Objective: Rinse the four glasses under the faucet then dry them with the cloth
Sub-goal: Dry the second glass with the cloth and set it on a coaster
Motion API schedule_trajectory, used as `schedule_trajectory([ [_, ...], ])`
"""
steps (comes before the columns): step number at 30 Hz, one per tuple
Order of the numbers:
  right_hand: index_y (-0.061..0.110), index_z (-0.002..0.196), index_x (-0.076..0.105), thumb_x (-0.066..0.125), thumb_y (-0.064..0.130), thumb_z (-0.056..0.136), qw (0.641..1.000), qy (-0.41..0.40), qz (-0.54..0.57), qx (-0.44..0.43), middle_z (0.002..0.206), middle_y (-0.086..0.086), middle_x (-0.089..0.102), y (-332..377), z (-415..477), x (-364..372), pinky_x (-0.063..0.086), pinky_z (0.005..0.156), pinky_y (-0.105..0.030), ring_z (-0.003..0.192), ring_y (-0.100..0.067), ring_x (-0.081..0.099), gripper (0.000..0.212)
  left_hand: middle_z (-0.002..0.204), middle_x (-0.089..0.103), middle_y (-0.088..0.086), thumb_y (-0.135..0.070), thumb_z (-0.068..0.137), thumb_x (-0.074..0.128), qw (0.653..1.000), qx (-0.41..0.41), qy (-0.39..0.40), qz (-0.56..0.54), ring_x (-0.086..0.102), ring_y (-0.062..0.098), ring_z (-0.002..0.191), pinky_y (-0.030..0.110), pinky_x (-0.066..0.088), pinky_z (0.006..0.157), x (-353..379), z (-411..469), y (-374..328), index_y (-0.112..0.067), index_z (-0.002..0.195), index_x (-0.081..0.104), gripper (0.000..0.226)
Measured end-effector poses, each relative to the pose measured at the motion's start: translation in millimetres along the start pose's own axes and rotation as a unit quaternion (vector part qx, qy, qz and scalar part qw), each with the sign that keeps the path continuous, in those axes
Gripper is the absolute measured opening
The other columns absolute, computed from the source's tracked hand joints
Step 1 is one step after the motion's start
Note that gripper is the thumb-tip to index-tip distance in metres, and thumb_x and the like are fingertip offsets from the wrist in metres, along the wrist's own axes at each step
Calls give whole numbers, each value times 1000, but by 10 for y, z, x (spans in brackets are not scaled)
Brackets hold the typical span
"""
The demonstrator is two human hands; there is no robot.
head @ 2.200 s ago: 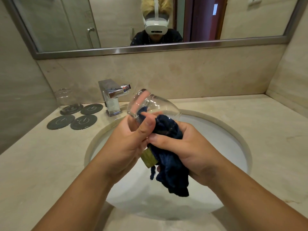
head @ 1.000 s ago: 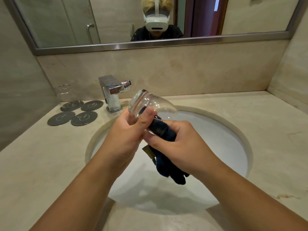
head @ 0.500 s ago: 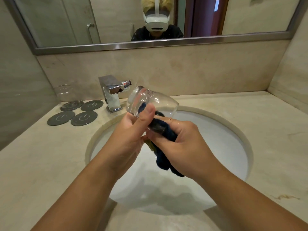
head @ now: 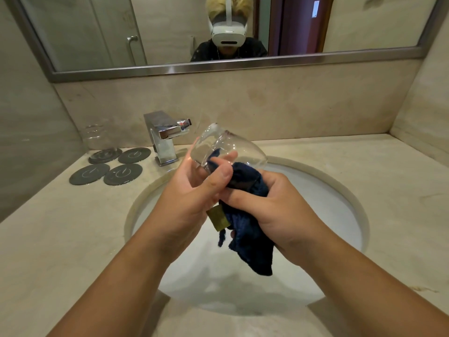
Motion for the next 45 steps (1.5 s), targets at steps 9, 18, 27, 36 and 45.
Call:
schedule_trajectory([
  [9, 20, 103, 80, 66, 15, 103, 992, -11, -122, -18, 57, -10, 64, -40, -44, 35, 46, 48, -27, 47, -30, 61, 14, 122, 70, 28, -81, 61, 87, 998, 1, -19, 53, 70, 42, 120, 51, 55, 105, 6, 33, 46, -6, 149, 52, 121],
  [18, 23, 115, 82, 73, 0, 93, 999, 19, 31, 4, 97, -9, 81, 38, -17, 13, 61, 85, -35, 91, -23, 76, 34, 146, 64, 19, -55, 66, 98, 999, 7, 34, -8, 65, 33, 136, 52, 53, 113, -40, -4, 2, -15, 162, 41, 118],
  [27, 39, 89, 76, 65, 5, 102, 984, -30, -150, -94, 57, 9, 66, 34, -102, 84, 43, 43, -18, 47, -9, 61, 38, 107, 80, -5, -88, 50, 84, 1000, -8, 20, -6, 76, 17, 111, 35, 58, 92, 80, 22, 15, -41, 100, 79, 69],
  [36, 20, 111, 82, 79, 3, 90, 999, 33, -15, -4, 88, -11, 79, 35, -33, 22, 60, 79, -34, 81, -22, 74, 27, 121, 76, 21, -60, 67, 92, 999, 16, 45, -23, 73, 35, 121, 36, 61, 94, -16, 4, -4, -1, 129, 67, 89],
  [45, 34, 76, 80, 69, 4, 99, 992, -60, -90, -64, 60, -23, 66, 55, -69, 85, 52, 50, -43, 47, -39, 60, 40, 125, 75, 12, -78, 62, 87, 1000, -25, -2, -12, 73, 26, 118, 37, 58, 91, 32, 46, 34, -3, 133, 57, 108],
])
Point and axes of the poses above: each hand's wrist, its own z-axis towards the middle knuckle, its own x-axis out of the palm, y = z × x, the point moved 1 cm from there along z, towards the middle knuckle
